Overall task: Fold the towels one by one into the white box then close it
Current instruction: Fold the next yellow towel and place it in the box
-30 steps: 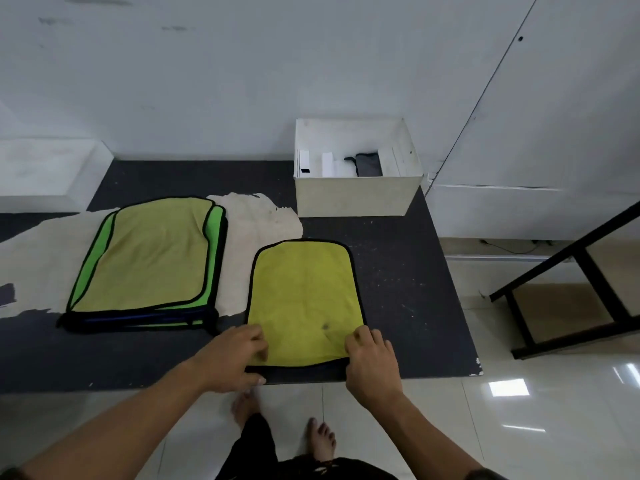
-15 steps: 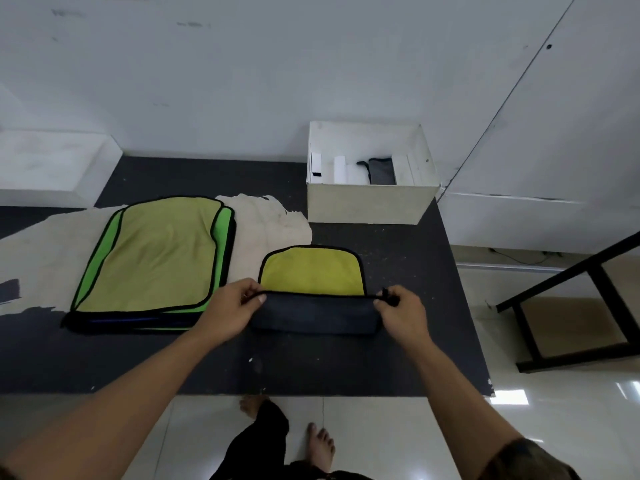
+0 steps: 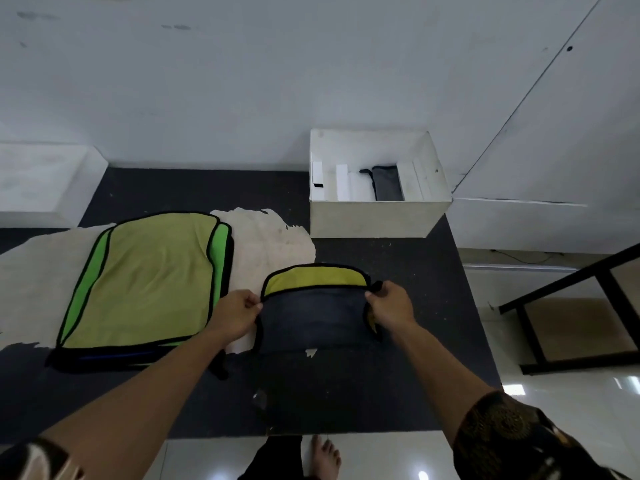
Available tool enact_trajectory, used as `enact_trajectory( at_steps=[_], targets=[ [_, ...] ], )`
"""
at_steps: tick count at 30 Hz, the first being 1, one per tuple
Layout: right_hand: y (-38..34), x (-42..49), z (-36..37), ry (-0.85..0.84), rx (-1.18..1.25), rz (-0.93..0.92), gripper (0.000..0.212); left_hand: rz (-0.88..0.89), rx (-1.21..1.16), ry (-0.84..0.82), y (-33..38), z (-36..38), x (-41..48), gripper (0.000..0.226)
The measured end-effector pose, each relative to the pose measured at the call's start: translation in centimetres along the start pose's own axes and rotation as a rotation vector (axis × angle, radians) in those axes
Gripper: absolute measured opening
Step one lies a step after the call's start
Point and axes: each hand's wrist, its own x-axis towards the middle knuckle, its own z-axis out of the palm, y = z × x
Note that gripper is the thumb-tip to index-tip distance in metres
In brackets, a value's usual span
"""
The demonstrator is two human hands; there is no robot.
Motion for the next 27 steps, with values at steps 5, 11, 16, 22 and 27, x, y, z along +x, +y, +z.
enact_trajectory(
  at_steps=[5, 11, 16, 22, 27],
  targets=[
    [-2.1, 1.0, -0.2, 0.136, 0.063, -0.038, 0.016, 0.013, -0.038, 0.107, 1.3, -1.0, 1.7, 0.016],
    [-2.5, 2.7, 0.6, 0.05, -0.123, 0.049, 0.033, -0.112, -0.165, -0.053, 1.5, -0.8, 3.8, 0.031],
    [-1.9, 3.1, 1.0, 0.072, -0.208, 0.065, 0.039, -0.099, -0.213, 0.009, 1.0, -0.3, 3.9, 0.032],
    [-1.6, 1.3, 0.7, 0.13, -0.283, 0.04, 0.034, -0.111, -0.228, 0.08, 1.2, -0.5, 2.5, 0.049],
    [0.1, -1.5, 1.8, 0.144, -0.435, 0.057, 0.046, -0.229, -0.099, 0.14, 0.7, 1.0, -1.0, 0.069]
  ],
)
